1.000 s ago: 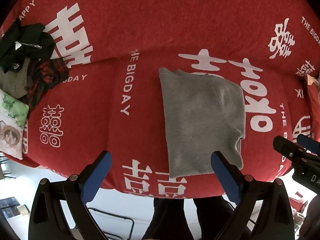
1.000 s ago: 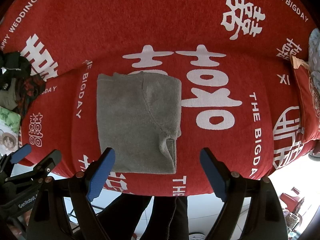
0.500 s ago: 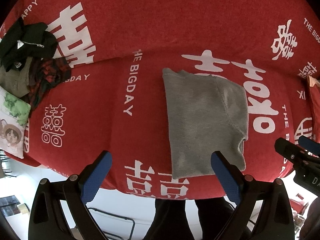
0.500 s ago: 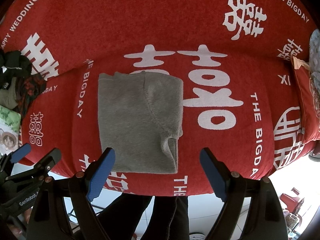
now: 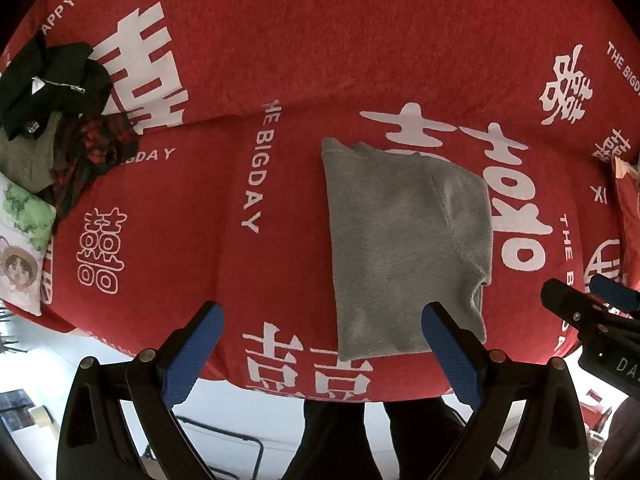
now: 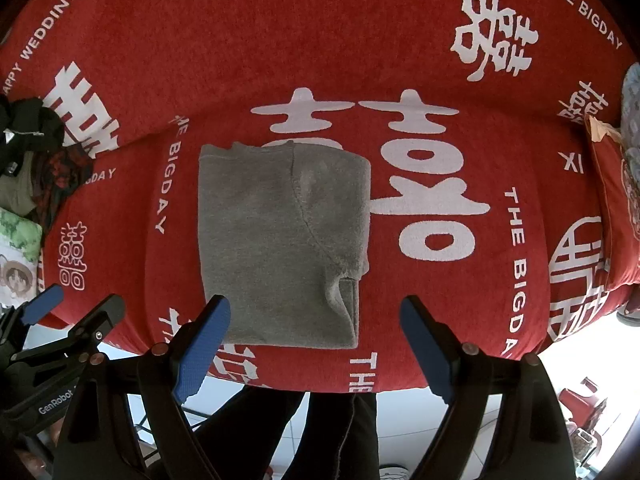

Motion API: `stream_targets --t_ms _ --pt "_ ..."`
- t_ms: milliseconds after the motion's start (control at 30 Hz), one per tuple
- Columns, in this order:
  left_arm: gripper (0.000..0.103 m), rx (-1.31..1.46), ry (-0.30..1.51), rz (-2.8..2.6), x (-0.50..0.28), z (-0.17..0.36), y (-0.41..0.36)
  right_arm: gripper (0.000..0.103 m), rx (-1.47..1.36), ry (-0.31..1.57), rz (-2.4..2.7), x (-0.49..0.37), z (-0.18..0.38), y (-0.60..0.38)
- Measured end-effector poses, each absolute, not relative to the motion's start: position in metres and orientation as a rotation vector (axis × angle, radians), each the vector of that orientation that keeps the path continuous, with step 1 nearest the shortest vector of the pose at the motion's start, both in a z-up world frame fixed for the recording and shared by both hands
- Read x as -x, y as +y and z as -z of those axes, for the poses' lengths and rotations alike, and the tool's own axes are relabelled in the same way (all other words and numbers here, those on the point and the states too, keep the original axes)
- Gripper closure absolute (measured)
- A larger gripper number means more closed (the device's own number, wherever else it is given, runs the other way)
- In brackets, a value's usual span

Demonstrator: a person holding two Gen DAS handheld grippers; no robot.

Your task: Fold small clothes

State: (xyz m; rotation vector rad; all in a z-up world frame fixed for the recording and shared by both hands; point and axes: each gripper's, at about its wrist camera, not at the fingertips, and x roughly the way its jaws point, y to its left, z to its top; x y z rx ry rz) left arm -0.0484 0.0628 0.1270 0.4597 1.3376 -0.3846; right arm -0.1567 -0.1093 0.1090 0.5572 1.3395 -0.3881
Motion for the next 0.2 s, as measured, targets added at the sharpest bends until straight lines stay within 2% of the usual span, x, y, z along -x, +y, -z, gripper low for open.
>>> stream_targets --t_ms 200 --pt "0.004 -0.461 1.324 0.389 0.0513 -0.128 0.0588 0.014 -0.554 1.347 0.384 0.1539 -0.1052 -0.1105"
